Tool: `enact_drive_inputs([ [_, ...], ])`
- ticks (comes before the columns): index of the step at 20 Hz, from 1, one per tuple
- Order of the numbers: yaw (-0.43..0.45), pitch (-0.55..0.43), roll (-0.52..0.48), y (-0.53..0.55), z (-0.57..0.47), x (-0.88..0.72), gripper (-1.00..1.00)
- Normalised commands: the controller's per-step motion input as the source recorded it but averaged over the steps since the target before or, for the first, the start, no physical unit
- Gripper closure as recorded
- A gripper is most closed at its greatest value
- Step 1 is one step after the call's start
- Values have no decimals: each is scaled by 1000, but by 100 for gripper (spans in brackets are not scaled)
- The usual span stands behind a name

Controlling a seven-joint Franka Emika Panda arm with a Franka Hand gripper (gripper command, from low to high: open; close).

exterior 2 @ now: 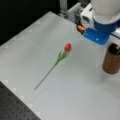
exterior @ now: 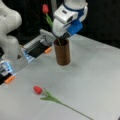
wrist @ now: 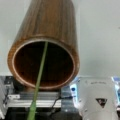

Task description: Flower insertion into a vase

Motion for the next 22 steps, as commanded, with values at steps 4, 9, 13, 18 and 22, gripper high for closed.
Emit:
enact_drive_inputs([
  [4,224,-502,49,-638,-141,-17,-100],
  [9,135,-347,58,-724,-112,-140,-100],
  [13,75,-257,2,-579,-121,-151,-100],
  [18,42,-206,-46,-312,-183,-67,-100],
  [22,54,-174,-108,-213,-320,119,-100],
])
